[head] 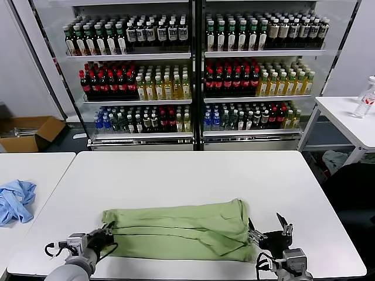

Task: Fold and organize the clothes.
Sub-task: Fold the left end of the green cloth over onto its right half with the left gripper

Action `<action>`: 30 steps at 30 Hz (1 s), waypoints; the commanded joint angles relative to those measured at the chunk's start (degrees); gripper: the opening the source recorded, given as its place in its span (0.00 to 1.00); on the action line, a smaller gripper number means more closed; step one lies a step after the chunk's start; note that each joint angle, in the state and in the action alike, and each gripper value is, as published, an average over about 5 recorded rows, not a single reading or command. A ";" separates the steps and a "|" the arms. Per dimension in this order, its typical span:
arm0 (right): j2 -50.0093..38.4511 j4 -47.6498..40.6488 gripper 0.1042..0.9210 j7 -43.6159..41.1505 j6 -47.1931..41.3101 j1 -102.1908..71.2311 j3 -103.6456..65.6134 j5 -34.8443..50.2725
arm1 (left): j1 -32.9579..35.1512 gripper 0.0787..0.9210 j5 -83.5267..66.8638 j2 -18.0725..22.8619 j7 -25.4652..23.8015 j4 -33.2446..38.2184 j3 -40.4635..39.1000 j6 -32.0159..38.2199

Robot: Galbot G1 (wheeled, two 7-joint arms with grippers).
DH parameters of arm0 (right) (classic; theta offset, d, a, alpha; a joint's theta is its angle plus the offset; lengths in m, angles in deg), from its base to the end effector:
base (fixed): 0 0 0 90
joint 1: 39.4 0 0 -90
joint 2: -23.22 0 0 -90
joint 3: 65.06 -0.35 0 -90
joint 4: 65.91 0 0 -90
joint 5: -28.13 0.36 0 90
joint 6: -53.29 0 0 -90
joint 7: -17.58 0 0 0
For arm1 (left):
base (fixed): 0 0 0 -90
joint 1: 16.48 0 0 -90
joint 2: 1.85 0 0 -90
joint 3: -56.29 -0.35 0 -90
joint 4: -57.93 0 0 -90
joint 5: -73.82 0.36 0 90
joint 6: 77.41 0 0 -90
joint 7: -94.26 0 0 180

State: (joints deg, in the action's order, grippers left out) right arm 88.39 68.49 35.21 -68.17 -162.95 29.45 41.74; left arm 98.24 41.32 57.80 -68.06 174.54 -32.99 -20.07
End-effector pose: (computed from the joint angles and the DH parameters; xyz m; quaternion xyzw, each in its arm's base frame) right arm 0.1598 -0.0228 -0.2230 0.0106 -0.9760 0.1033 0.1914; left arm 0.2251 0.0989 -0.2807 0.0316 -0.9558 -0.0362 0.2899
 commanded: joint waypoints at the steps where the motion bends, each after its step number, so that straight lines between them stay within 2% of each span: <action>1: -0.80 1.26 0.88 0.56 -0.16 0.20 -1.03 -0.33 | -0.42 0.02 21.92 -5.53 -4.37 0.54 18.98 -0.45; 3: -0.56 1.70 0.88 0.72 -0.20 -0.06 -0.87 -0.46 | -0.88 0.02 21.51 -6.41 -5.13 0.13 21.54 -0.47; 6: -0.29 2.15 0.88 0.76 -0.18 -0.72 -1.00 -0.85 | -1.52 0.02 17.13 -5.88 -4.01 2.66 18.87 -0.51; 11: -0.18 2.60 0.88 0.92 -0.29 -1.37 -2.04 -1.20 | 0.24 0.02 -6.06 -0.66 -1.14 15.42 0.67 -0.56; 14: 0.10 2.84 0.88 0.93 -0.41 -1.62 -2.16 -1.77 | 0.70 0.02 -8.41 3.13 -1.51 18.73 -10.86 -0.56; 19: 0.76 2.96 0.88 0.58 -0.31 -2.08 -1.60 -3.39 | -3.29 0.02 -3.59 9.22 -5.67 13.95 -20.26 -0.48; 26: 0.66 2.69 0.88 0.54 -0.26 -2.09 -1.87 -3.72 | -10.50 0.02 -2.64 12.54 -7.05 5.12 -21.67 -0.17; 30: 0.72 2.55 0.88 0.48 -0.27 -1.93 -1.67 -3.72 | -11.91 0.02 -2.59 14.80 -7.36 3.58 -23.63 1.26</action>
State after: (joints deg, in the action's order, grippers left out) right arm 88.99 71.08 35.73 -68.45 -164.85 27.77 38.60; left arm 92.68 41.16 65.81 -73.36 183.06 -45.99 -20.24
